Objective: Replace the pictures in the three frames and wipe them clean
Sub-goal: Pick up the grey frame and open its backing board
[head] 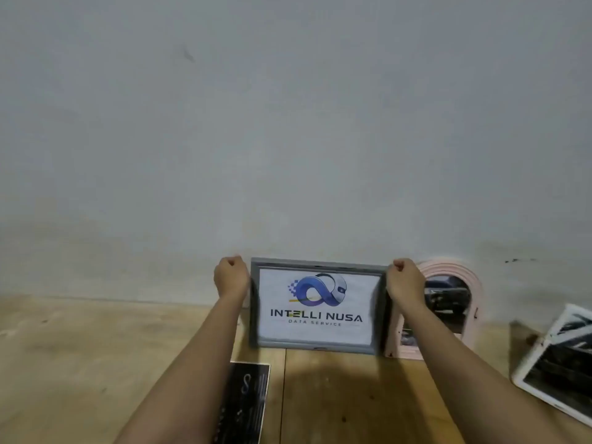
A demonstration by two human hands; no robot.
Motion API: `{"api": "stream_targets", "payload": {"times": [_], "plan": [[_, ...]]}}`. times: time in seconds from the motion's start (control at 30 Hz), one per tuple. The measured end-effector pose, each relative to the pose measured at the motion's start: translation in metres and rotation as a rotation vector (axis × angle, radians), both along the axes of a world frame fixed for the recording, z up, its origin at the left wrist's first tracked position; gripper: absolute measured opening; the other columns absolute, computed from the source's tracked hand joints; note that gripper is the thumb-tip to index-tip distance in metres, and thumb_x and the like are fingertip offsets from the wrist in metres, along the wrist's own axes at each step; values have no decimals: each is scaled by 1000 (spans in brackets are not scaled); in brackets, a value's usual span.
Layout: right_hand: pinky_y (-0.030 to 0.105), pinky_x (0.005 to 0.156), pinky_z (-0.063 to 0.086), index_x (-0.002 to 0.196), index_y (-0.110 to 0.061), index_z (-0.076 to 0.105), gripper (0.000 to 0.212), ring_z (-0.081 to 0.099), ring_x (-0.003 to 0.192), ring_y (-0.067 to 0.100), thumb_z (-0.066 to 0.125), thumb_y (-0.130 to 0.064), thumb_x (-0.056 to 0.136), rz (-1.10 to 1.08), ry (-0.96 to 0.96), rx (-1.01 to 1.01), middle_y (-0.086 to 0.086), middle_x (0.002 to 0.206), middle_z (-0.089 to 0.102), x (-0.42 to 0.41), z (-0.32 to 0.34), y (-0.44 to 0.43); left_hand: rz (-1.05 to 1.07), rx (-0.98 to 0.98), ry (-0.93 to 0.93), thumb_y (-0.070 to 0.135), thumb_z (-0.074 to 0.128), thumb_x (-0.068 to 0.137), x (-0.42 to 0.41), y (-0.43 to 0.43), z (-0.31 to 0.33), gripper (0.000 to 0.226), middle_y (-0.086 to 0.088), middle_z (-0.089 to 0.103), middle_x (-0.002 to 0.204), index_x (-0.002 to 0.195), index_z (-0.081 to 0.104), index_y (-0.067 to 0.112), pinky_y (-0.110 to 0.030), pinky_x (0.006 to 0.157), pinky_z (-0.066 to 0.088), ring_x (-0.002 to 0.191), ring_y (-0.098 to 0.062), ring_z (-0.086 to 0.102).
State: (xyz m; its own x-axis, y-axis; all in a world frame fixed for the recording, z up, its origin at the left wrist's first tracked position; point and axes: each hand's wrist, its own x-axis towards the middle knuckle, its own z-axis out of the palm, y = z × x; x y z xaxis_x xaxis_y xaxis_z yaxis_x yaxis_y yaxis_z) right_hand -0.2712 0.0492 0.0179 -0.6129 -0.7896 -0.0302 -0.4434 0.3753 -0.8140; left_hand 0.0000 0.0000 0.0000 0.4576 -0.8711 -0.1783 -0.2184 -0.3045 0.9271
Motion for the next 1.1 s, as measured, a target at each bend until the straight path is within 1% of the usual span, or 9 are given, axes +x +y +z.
{"api": "stream_targets", "payload": {"times": [0.13,0.2,0.27,0.43,0.6,0.77,0.87,0.97,1.1], "plan": [[37,88,39,107,11,57,32,52,105,40,41,-13,95,-32,39,59,30,114,56,4,-17,-25,-27,191,68,30,29,101,3,-17,-14,49,-24,54,127,120,54,-7,-38,98,37,117,-38,49],[40,93,38,111,14,54,37,50,110,43,40,-18,96,-66,55,89,33,119,52,6,-23,-35,-124,283,95,42,25,100,1,-26,-21,60,-22,52,131,125,50,-5,-42,104,38,119,-37,48],[41,97,37,118,14,49,42,46,116,45,38,-21,98,-93,71,148,34,125,48,7,-24,-41,-182,342,77,51,23,98,-1,-31,-27,67,-21,50,132,129,46,-4,-44,105,38,120,-37,49],[42,98,37,130,7,36,43,42,122,43,39,-22,99,-157,24,207,29,136,39,11,-23,-44,-125,327,-33,51,26,97,-5,-34,-34,68,-27,55,124,120,51,-8,-44,99,43,114,-39,53],[38,96,39,128,4,44,41,47,120,39,43,-22,96,-207,-162,234,23,132,49,15,-18,-45,-48,316,76,52,33,95,-3,-23,-38,62,-24,57,119,114,54,-4,-45,97,45,112,-39,55],[35,98,36,132,-3,40,39,40,125,36,40,-15,94,-207,-151,245,21,138,39,14,-19,-38,-67,295,141,49,30,97,-3,-15,-39,61,-22,53,126,122,50,-3,-45,102,41,116,-38,51],[38,92,41,124,-7,43,31,49,110,34,40,-16,95,-198,-204,137,20,126,49,13,-26,-35,-44,287,198,51,31,96,-2,-13,-41,61,-19,53,128,125,48,-1,-45,103,40,118,-37,50],[40,91,43,117,-9,44,24,50,95,29,38,-18,96,-200,-215,95,18,118,55,14,-29,-31,-5,293,238,54,33,93,-2,-11,-41,64,-18,55,127,125,50,1,-45,102,41,117,-36,51],[44,99,42,121,-3,51,36,52,112,37,34,-27,99,-228,-179,96,21,123,55,17,-29,-25,41,273,260,57,38,91,-1,-4,-42,62,-16,57,123,119,53,4,-45,100,44,114,-35,54]]}}
